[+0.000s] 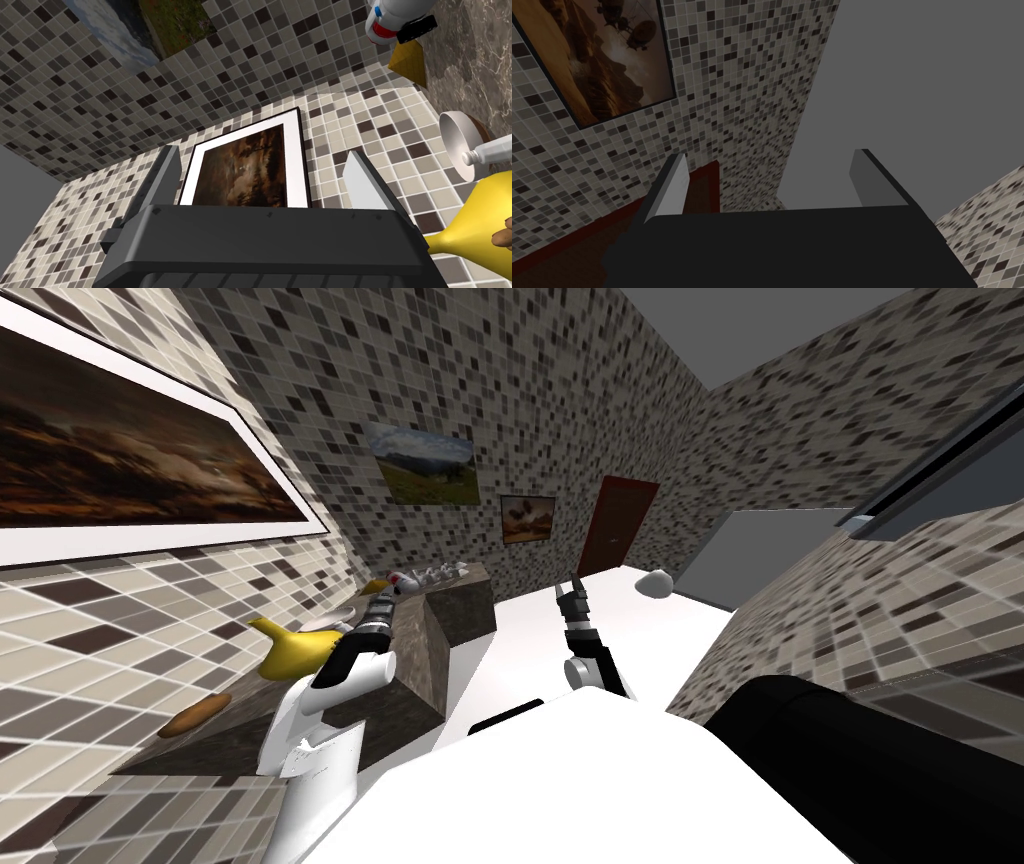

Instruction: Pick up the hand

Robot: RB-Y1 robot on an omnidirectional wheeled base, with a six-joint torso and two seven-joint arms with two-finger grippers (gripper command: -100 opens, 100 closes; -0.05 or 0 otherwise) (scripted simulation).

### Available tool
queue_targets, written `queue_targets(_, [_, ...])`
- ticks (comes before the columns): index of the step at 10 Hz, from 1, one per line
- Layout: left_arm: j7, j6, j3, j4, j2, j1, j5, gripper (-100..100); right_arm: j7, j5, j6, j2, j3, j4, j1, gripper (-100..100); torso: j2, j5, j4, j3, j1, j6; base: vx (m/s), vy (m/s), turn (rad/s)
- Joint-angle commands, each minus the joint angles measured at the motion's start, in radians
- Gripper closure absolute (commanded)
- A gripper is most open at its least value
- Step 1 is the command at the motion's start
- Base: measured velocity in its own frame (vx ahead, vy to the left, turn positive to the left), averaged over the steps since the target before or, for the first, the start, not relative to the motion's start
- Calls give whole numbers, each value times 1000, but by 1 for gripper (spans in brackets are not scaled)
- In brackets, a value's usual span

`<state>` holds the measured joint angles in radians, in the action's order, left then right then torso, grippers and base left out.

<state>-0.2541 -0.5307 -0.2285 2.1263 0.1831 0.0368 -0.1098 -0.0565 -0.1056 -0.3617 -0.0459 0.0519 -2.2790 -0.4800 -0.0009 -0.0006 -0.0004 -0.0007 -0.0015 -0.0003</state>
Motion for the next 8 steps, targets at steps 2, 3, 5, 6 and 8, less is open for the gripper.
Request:
queue_targets(2, [-24, -75, -24, -19, -2, 39, -10, -100, 0, 0, 0, 0, 0, 0, 0, 0, -1, 0, 0, 0, 0, 0, 31, -42, 17])
queue_targets(3, [-24, -96, -24, -19, -2, 39, -10, -100, 0, 0, 0, 0, 0, 0, 0, 0, -1, 0, 0, -1, -1, 0, 15, -33, 4])
queue_targets(5, [-48, -153, -47, -39, -3, 76, -21, -100, 0, 0, 0, 0, 0, 0, 0, 0, -1, 0, 0, -1, -1, 0, 30, -46, 23])
queue_targets(6, [-48, -177, -47, -39, -3, 76, -21, -100, 0, 0, 0, 0, 0, 0, 0, 0, -1, 0, 0, -1, -1, 0, 12, -25, -1])
queue_targets(8, [-70, -240, -70, -62, -5, 112, -32, -100, 0, 0, 0, 0, 0, 0, 0, 0, -1, 0, 0, -1, 0, 0, 32, -39, 24])
